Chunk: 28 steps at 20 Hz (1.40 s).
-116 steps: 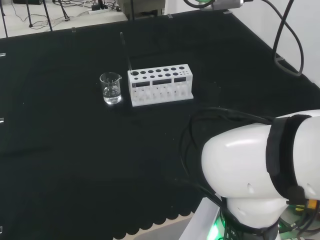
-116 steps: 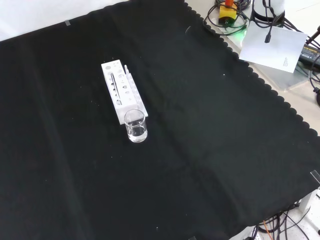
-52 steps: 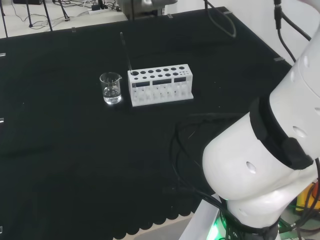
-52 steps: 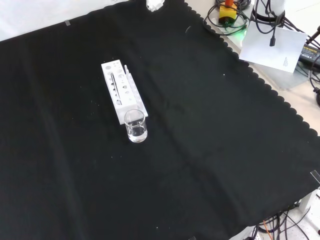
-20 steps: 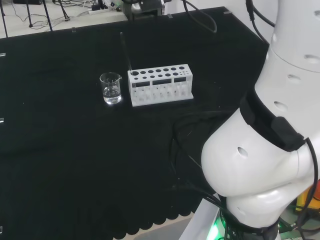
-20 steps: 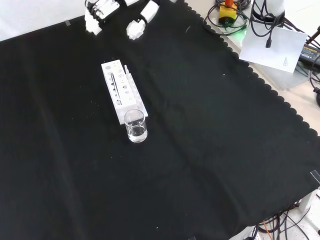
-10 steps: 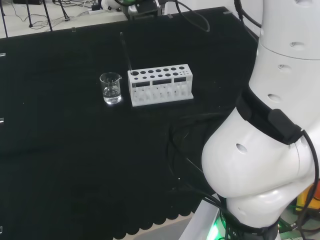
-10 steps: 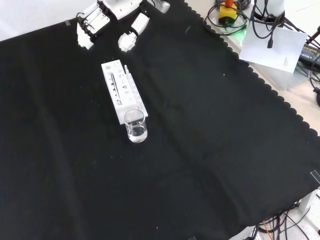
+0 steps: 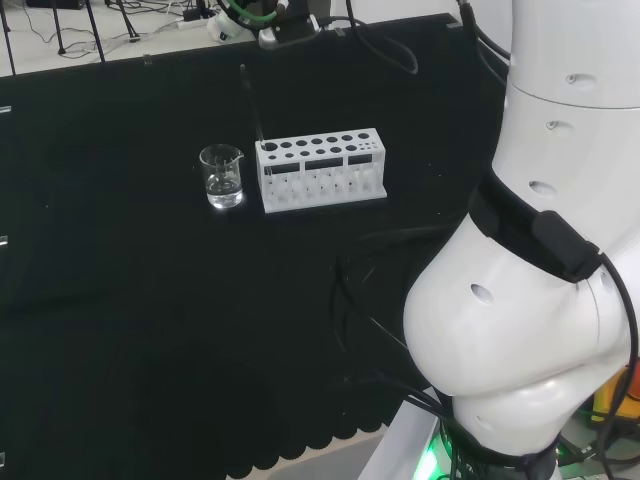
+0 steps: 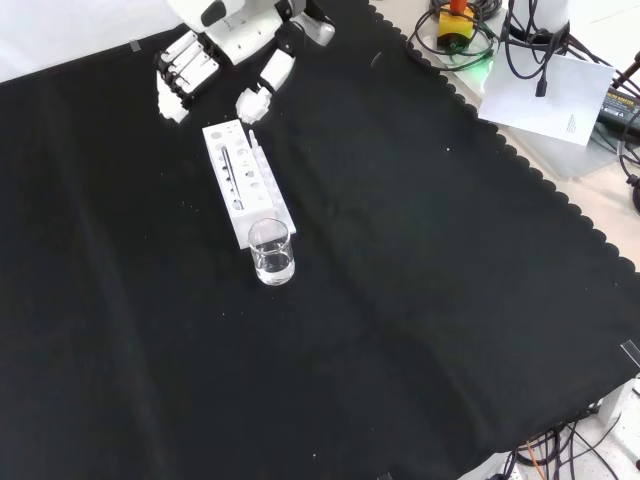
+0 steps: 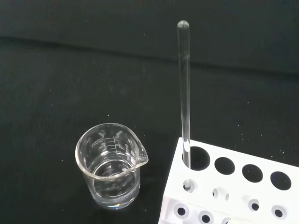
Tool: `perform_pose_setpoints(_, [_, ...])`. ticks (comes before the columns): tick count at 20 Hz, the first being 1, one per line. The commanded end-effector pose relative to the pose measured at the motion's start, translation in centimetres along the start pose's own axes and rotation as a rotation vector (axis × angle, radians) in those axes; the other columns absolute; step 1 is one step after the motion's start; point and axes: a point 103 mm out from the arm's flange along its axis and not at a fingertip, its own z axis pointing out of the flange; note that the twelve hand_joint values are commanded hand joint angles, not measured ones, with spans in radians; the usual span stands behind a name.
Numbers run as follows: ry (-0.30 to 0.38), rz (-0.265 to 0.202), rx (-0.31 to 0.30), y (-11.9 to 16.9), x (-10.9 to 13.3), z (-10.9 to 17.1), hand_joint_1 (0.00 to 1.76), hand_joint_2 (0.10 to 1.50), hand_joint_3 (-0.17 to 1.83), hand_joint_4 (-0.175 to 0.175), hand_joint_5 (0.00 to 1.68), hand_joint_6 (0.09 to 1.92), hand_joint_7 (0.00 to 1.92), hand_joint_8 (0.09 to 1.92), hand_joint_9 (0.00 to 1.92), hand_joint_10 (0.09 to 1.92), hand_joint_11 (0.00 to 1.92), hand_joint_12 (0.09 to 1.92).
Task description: Take the glass rod from the white test tube rack.
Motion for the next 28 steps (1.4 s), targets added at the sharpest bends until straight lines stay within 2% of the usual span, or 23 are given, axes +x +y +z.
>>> perform_pose_setpoints(1, [-0.006, 0.003, 0.005, 0.1, 0.1, 0.5, 0.50, 1.32, -0.17, -0.175, 0.00, 0.09, 0.00, 0.27, 0.00, 0.60, 0.00, 0.92])
perform_pose_setpoints(7, [0.014, 0.006, 0.031, 0.8, 0.0, 3.1, 0.50, 1.32, -0.17, -0.175, 0.00, 0.09, 0.00, 0.30, 0.00, 0.63, 0.00, 0.93])
perform_pose_setpoints(12, [0.003, 0.011, 0.041, 0.9, -0.1, 3.6, 0.49, 1.32, -0.17, -0.175, 0.01, 0.09, 0.00, 0.31, 0.00, 0.64, 0.00, 0.94])
perform_pose_setpoints(18, [0.014, 0.033, 0.072, 1.7, -1.7, 5.7, 0.48, 1.33, -0.17, -0.175, 0.01, 0.09, 0.00, 0.34, 0.00, 0.66, 0.00, 0.97])
perform_pose_setpoints(28, [0.001, 0.040, 0.101, 1.9, -1.9, 6.9, 0.47, 1.33, -0.17, -0.175, 0.05, 0.09, 0.00, 0.69, 0.03, 0.90, 0.00, 1.20])
